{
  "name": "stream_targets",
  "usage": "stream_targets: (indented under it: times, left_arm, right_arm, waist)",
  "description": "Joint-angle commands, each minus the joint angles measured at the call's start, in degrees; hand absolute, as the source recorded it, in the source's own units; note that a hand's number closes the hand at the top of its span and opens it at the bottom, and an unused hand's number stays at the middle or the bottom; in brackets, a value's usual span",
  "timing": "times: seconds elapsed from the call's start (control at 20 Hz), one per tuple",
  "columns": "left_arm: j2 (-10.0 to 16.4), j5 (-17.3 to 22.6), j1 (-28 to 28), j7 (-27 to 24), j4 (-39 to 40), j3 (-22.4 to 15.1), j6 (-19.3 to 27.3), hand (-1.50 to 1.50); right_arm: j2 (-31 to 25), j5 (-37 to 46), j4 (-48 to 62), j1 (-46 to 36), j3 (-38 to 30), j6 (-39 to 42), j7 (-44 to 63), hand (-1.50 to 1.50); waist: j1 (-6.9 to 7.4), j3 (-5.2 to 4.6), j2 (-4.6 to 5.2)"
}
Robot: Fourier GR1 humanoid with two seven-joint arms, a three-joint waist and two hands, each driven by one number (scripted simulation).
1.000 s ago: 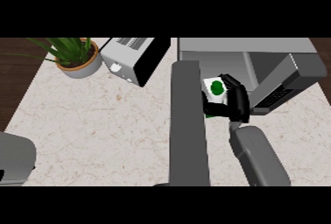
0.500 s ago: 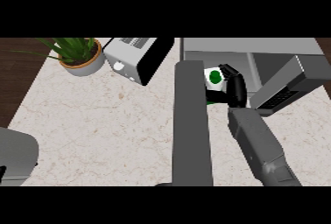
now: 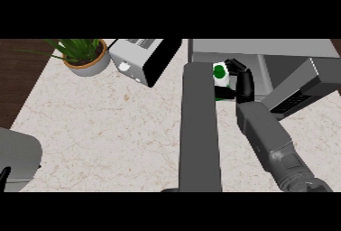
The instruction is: Pick up the milk, place it into the microwave and close the microwave
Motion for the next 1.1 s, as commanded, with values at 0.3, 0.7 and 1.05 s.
stream_targets:
  times: [0.3, 0.7, 1.05]
  left_arm:
    - [1.9, 1.1, -2.2, -0.5, 3.4, 1.4, -2.1, -1.5]
    - [2.4, -0.1, -6.1, -0.4, 4.9, 1.4, -1.2, -1.5]
    - [2.6, 0.4, -6.8, 0.6, 4.6, 0.6, -1.9, -1.5]
  right_arm:
    - [-2.0, 8.7, 7.5, -8.1, 4.5, -17.7, 1.2, 1.5]
    - [-3.0, 7.4, 8.9, -9.6, 1.5, -25.0, 3.3, 1.5]
    - [-6.2, 6.2, 9.0, -5.9, -0.4, -23.6, 1.0, 1.5]
  waist:
    - [1.97, -0.09, 0.55]
    - [2.56, -0.03, 1.28]
    - [3.08, 0.13, 1.94]
